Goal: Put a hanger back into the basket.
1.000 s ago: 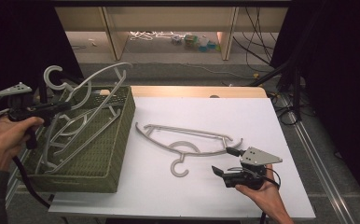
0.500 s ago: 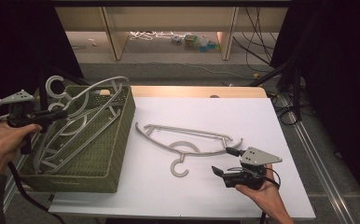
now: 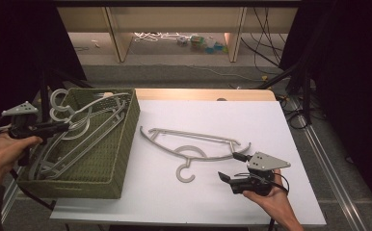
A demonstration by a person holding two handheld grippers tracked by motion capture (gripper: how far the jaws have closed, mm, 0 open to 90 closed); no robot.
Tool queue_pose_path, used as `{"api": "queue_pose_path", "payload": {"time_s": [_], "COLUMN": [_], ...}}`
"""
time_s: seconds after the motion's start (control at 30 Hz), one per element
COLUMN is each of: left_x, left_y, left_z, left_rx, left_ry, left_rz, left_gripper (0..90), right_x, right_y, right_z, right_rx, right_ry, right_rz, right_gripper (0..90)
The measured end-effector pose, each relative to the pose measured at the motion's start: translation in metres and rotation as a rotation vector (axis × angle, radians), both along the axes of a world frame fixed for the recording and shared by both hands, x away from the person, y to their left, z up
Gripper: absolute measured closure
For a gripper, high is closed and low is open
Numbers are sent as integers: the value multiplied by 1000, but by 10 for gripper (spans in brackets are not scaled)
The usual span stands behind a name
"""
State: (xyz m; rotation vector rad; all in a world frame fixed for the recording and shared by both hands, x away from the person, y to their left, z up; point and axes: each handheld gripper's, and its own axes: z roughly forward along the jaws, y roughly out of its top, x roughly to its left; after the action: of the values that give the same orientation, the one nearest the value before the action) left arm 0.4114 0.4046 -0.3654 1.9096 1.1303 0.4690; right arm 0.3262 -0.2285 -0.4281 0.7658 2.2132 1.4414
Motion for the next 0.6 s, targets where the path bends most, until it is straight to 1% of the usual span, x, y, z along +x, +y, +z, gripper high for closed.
{"api": "queue_pose_path", "payload": {"time_s": [0.03,0.07,0.1,0.13,0.17,0.2,0.23,0.27,0.3,0.37,0.4,0.43,0.47,0.5,0.53,0.57,0.6], "left_x": [1,2,3,4,5,6,7,8,9,12,13,15,16,16,17,18,18], "left_y": [0,1,0,0,0,-1,-2,-4,-4,-6,-7,-8,-8,-7,-6,-4,-2], "left_z": [-4,-7,-9,-11,-13,-15,-17,-19,-20,-23,-24,-26,-27,-27,-29,-29,-29], "left_rx": [-5,5,-4,1,4,12,15,18,34,43,55,65,64,72,89,130,140], "left_ry": [12,21,24,23,33,38,49,59,71,82,90,96,104,114,115,137,137], "left_rz": [3,1,5,5,0,-2,-2,-3,-14,-13,-10,-11,-5,4,7,-6,-6], "left_gripper": [793,793,793,793,793,792,792,792,792,791,790,790,789,789,788,786,781], "right_x": [0,0,0,0,0,0,0,1,0,0,0,0,0,-1,-1,-1,0], "right_y": [0,0,0,0,0,-1,-1,0,-1,-1,0,0,0,0,0,-1,0], "right_z": [0,0,0,0,0,1,1,-1,0,0,0,0,0,0,0,0,0], "right_rx": [1,1,-3,-4,-1,-9,-11,1,-12,-13,-4,-6,-7,-8,-7,-6,-3], "right_ry": [0,0,2,-1,0,15,14,6,15,12,3,1,1,7,6,3,0], "right_rz": [-1,0,2,1,1,5,5,10,7,8,4,4,3,3,4,4,2], "right_gripper": [184,184,184,184,184,184,184,184,184,185,185,185,185,185,185,185,185]}}
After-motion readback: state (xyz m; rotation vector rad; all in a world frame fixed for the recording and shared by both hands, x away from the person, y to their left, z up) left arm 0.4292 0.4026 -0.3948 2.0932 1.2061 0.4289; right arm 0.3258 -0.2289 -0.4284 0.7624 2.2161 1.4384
